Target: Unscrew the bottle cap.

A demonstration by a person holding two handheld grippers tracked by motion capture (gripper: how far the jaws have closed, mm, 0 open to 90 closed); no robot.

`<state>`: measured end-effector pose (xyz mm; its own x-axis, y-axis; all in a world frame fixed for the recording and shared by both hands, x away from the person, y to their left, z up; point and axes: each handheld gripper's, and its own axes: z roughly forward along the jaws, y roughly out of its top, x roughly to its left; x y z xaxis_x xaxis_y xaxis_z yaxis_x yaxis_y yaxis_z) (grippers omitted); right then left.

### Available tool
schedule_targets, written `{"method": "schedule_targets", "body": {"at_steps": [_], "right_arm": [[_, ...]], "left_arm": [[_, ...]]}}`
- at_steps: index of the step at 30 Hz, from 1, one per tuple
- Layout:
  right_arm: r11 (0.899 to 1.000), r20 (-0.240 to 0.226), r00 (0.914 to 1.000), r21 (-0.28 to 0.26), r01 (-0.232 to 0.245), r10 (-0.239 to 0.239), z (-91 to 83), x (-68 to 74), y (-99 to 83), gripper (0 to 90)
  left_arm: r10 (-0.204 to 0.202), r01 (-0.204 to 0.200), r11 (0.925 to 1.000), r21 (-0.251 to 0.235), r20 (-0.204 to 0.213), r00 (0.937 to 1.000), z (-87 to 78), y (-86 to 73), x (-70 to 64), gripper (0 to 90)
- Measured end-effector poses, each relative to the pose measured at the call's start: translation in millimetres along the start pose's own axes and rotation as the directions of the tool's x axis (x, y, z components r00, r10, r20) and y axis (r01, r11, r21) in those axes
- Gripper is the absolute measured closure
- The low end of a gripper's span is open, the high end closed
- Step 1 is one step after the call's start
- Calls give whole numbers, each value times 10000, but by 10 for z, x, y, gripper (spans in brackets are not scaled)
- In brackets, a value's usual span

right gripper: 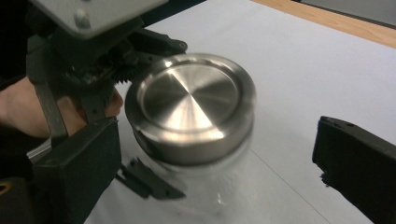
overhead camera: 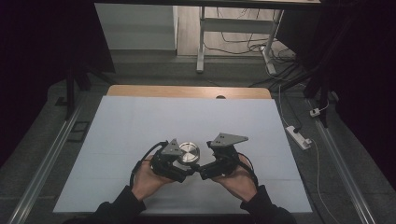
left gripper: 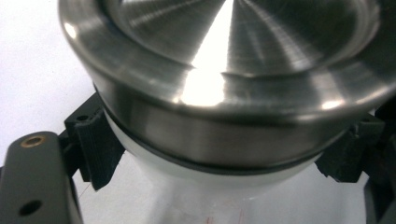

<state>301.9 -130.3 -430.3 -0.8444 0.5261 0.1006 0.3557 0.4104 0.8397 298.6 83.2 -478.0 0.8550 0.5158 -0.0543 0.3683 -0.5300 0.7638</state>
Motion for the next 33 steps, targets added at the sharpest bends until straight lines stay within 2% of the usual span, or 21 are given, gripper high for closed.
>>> {"method": "schedule_targets", "body": {"at_steps": [9,13,18,22,25,26,29,32,33], "right_arm": [[9974,34,9976,205,690,-691,195,118,130,76],[9951,-28,9953,213,965,-965,254,151,154,175],[9930,-312,9927,173,1169,-1164,244,132,157,179],[9897,-1147,9836,162,1420,-1393,223,70,165,179],[9862,-2043,9658,87,1651,-1599,206,-7,171,179],[9835,-2340,9564,34,1807,-1749,202,-28,172,179],[9729,-3254,9188,-166,2308,-2235,198,-87,175,178],[9609,-4083,8727,-463,2731,-2677,207,-149,171,178],[9606,-4392,8572,-569,2722,-2689,217,-171,167,177]], "left_arm": [[-78,78,10000,-24,-108,9999,7,6,-39,158],[-5,5,10000,-34,-42,10000,-16,5,-33,158],[94,-87,9998,-168,391,9992,-26,-2,-9,158],[385,-363,9991,-239,1029,9939,-43,-8,19,158],[646,-606,9977,-318,1445,9874,-57,-9,29,158],[826,-790,9965,-282,1617,9834,-67,-8,34,157],[1100,-1042,9938,-393,1990,9738,-76,-16,30,157],[1391,-1309,9902,-496,2397,9608,-82,-26,34,157],[1343,-1244,9907,-557,2431,9607,-79,-27,26,158]]}}
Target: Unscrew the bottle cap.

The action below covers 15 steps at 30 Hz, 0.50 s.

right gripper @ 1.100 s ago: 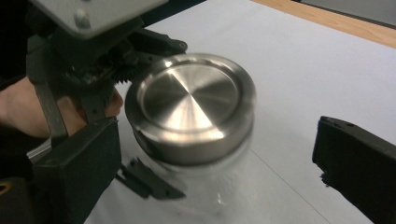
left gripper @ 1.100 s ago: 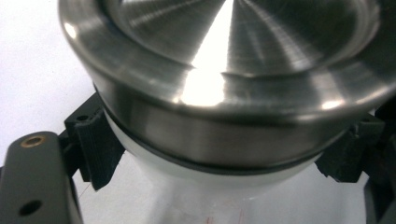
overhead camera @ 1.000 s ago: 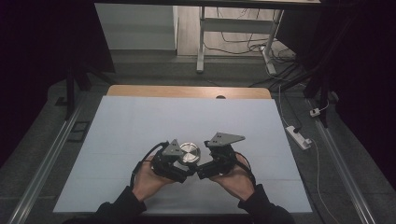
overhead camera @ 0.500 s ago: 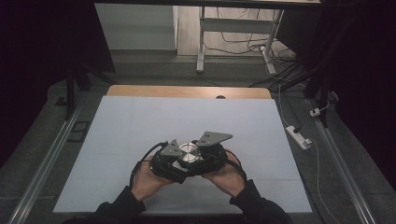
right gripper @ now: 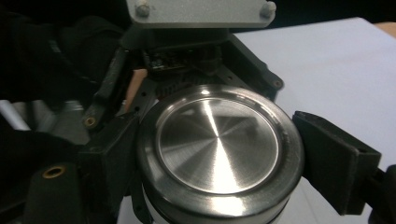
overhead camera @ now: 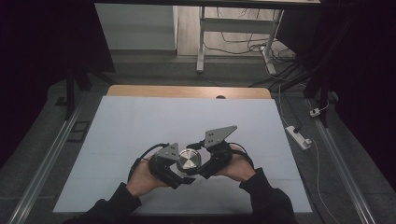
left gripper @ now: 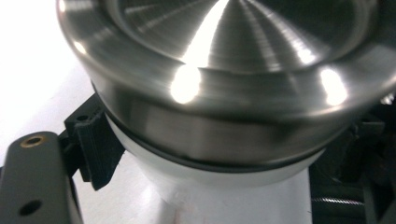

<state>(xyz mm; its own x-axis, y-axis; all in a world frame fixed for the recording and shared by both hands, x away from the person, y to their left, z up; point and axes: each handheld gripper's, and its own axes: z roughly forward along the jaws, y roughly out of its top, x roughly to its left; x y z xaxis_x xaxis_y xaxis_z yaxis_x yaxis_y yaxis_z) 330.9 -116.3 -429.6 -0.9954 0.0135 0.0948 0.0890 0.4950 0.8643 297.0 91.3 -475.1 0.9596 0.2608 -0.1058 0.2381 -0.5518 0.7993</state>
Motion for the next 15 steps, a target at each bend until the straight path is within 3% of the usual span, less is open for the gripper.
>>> {"method": "schedule_targets", "body": {"at_steps": [2,3,5,7,10,15], "right_arm": [[9999,-242,9997,-146,-75,71,-1,-30,-16,162],[9997,-119,9998,-190,-129,127,-1,-23,-16,104],[9998,278,9994,-46,-182,183,3,8,2,18],[9988,944,9944,6,-485,483,-10,48,38,12],[9947,2121,9719,-74,-1027,1020,-3,99,84,11],[9888,3197,9365,-104,-1486,1441,90,173,109,59]], "left_arm": [[-39,40,10000,35,-138,9999,3,8,-2,157],[-104,105,9999,39,-261,9996,2,10,-2,157],[-333,337,9994,62,-487,9983,-8,4,14,157],[-513,523,9986,100,-863,9949,-17,-5,31,157],[-772,805,9966,171,-1439,9866,-18,-11,44,157],[-1089,1156,9931,196,-2107,9715,4,-3,31,157]]}}
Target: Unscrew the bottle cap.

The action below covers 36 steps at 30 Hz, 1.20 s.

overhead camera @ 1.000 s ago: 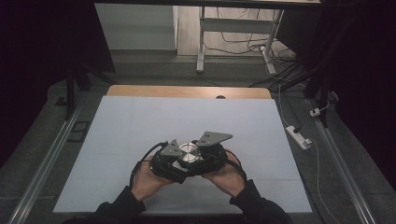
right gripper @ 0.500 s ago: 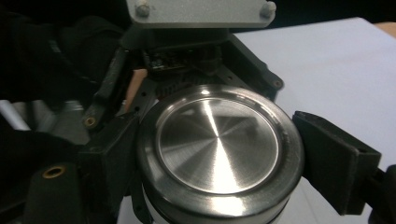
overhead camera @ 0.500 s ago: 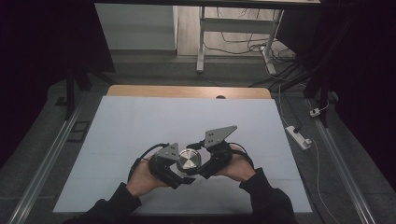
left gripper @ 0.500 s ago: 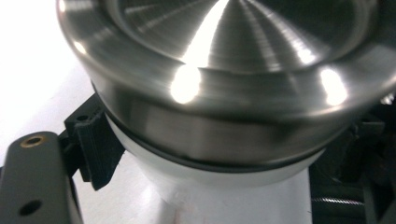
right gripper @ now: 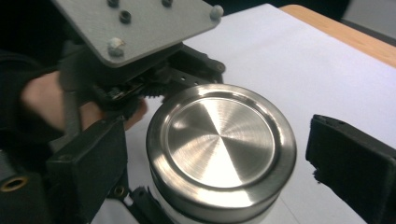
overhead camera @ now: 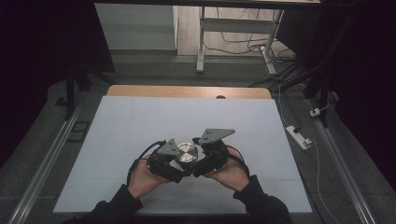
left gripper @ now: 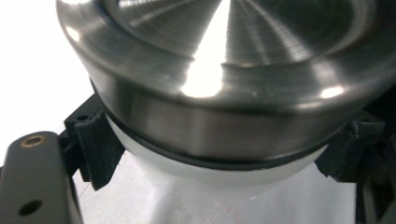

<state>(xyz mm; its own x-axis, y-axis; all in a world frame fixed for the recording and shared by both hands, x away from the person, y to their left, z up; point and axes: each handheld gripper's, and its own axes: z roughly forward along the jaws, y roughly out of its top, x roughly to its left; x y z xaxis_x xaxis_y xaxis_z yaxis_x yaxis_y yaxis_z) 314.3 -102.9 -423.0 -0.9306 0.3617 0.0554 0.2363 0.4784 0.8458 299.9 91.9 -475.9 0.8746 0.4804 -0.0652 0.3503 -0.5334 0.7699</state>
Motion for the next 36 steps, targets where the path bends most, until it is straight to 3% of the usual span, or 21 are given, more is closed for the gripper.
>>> {"method": "schedule_targets", "body": {"at_steps": [4,7,10,13,17,20,24,25,26,27,30,31,32,33,36], "right_arm": [[10000,758,9971,-41,-42,45,56,46,-12,110],[9995,744,9970,-221,-205,221,67,50,-31,182],[9993,735,9973,-378,-14,42,45,62,-33,194],[9992,269,9995,-377,150,-140,11,47,-21,195],[9971,-885,9934,-317,698,-724,-43,-5,-17,196],[9947,-1959,9753,-323,972,-1017,-81,-78,-40,196],[9886,-3216,9348,-477,1430,-1508,-110,-148,-92,195],[9876,-3510,9232,-544,1470,-1568,-111,-158,-104,194],[9876,-3510,9232,-544,1470,-1568,-111,-158,-104,194],[9871,-3679,9160,-607,1483,-1602,-122,-175,-120,190],[9931,-3189,9405,-417,1094,-1170,-136,-175,-100,97],[9952,-2981,9496,-359,908,-974,-137,-166,-86,68],[9975,-2708,9600,-281,654,-706,-144,-152,-66,44],[9988,-2380,9701,-251,429,-477,-149,-134,-49,42],[9999,-1049,9944,-128,97,-109,-134,-65,-3,47]], "left_arm": [[-112,112,9999,-4,-160,9998,1,7,-10,157],[-103,103,9999,-26,-235,9997,-9,16,-21,158],[-5,5,9999,-150,31,10000,-25,11,-11,157],[309,-299,9993,-241,447,9985,-58,12,-4,157],[852,-824,9962,-272,1244,9886,-78,8,-11,157],[1282,-1254,9917,-268,1910,9732,-70,12,-18,157],[1856,-1850,9824,-262,2540,9492,-44,16,-62,157],[1906,-1893,9815,-300,2582,9471,-39,16,-73,157],[1906,-1893,9815,-300,2582,9471,-39,16,-73,157],[1831,-1814,9830,-300,2483,9512,-35,24,-87,157],[1414,-1382,9900,-301,2012,9693,-49,27,-64,157],[1414,-1382,9900,-301,2012,9693,-49,27,-64,157],[1194,-1159,9928,-303,1763,9771,-56,22,-45,157],[898,-866,9958,-294,1351,9868,-60,15,-29,157],[555,-543,9983,-197,657,9963,-50,9,-21,157]]}}
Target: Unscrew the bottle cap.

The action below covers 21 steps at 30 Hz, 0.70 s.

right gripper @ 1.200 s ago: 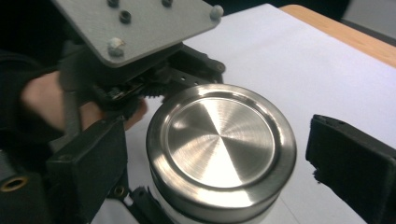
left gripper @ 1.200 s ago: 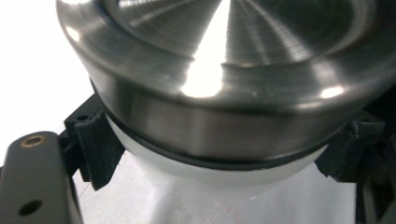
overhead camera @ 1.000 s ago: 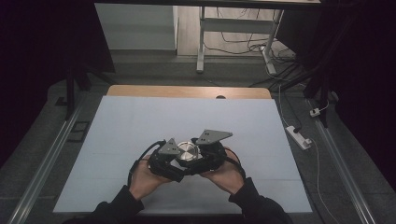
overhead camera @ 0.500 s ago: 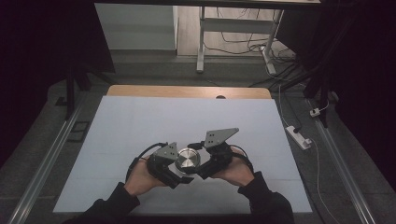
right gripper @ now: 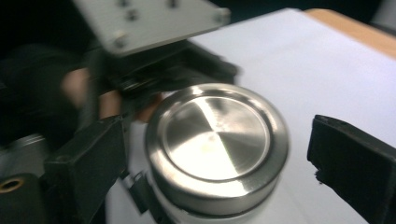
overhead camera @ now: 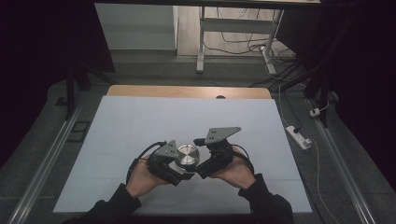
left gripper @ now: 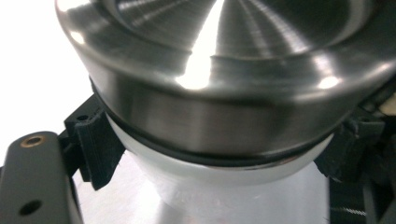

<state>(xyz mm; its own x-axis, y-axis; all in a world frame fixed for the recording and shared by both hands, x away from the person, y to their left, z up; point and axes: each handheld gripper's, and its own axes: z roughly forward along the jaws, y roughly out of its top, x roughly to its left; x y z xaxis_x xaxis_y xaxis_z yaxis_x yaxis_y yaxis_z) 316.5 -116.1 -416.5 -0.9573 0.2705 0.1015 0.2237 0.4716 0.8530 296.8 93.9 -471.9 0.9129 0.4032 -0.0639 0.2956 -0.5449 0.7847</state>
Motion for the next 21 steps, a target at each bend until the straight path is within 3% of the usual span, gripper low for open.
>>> {"method": "schedule_targets", "body": {"at_steps": [3,4,6,8,12,13,17,19,21], "right_arm": [[9997,959,9951,-30,-248,250,60,62,7,76],[9997,959,9951,-30,-248,250,60,62,7,76],[9992,1494,9880,-56,-388,392,133,100,-15,107],[9993,1844,9823,-199,-301,333,156,116,-29,160],[9989,1808,9830,-408,-234,304,163,129,-43,196],[9992,1740,9845,-364,-176,236,158,127,-39,197],[9997,883,9960,-223,119,-99,108,91,-21,197],[9991,203,9990,-122,405,-402,78,60,-16,197],[9983,-577,9968,-178,550,-560,48,20,-28,197]], "left_arm": [[-302,305,9995,42,-519,9982,26,2,-14,157],[-302,305,9995,42,-519,9982,26,2,-14,157],[-407,419,9991,105,-906,9951,42,13,-33,157],[-424,436,9990,113,-952,9946,40,18,-39,157],[-421,430,9990,78,-883,9952,32,19,-33,157],[-337,344,9994,81,-801,9962,27,19,-27,158],[38,-38,10000,-26,282,9996,-16,11,1,157],[321,-318,9995,-52,796,9963,-29,9,5,157],[543,-535,9985,-97,1402,9886,-35,8,4,157]]}}
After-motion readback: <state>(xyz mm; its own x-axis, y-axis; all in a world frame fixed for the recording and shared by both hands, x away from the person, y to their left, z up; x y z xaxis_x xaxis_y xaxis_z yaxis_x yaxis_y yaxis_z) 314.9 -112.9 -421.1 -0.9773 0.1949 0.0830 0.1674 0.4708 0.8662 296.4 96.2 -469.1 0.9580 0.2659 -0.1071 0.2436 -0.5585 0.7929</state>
